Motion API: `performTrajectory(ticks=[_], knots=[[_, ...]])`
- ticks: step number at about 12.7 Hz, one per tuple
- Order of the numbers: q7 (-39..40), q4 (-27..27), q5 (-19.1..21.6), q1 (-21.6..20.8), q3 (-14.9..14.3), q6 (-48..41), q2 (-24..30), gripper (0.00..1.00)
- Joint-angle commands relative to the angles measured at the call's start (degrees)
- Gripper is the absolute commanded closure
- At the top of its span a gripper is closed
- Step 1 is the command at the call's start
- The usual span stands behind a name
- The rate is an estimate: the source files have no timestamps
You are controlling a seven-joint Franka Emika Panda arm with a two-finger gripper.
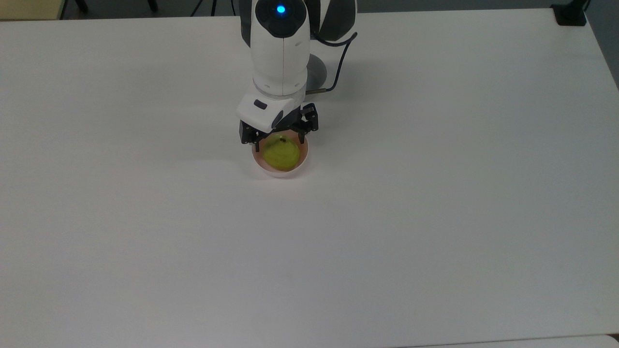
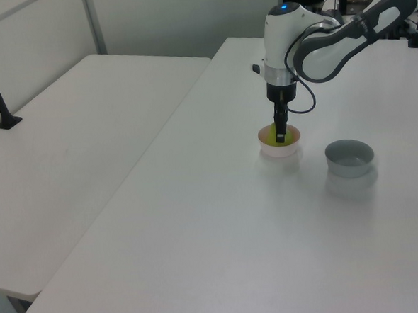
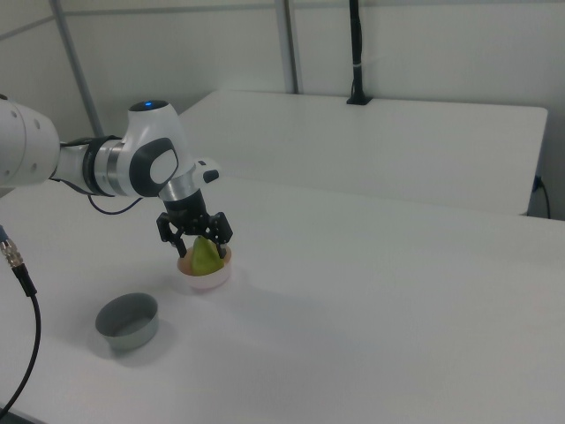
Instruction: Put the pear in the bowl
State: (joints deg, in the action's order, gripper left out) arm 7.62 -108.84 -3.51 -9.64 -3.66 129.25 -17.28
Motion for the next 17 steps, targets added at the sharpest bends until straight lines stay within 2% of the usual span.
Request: performTrajectory(ticks=[1,3,9,15,17], knots=[[-2.9,-0.5,-1.1,0.2,-0.3,0.6,2.0,0.00],[-4.1,0.0,-1.2,0.2,-0.3,-2.4,4.9,0.00],[-4.2,14.3,-0.7,5.1,-1.0,-30.0,11.2,0.00],[-4.5,16.8,-0.3,9.7,-0.8,-40.5,16.7,0.00],[-3.6,16.7,1.7,11.6,-0.9,-40.5,18.2,0.00]])
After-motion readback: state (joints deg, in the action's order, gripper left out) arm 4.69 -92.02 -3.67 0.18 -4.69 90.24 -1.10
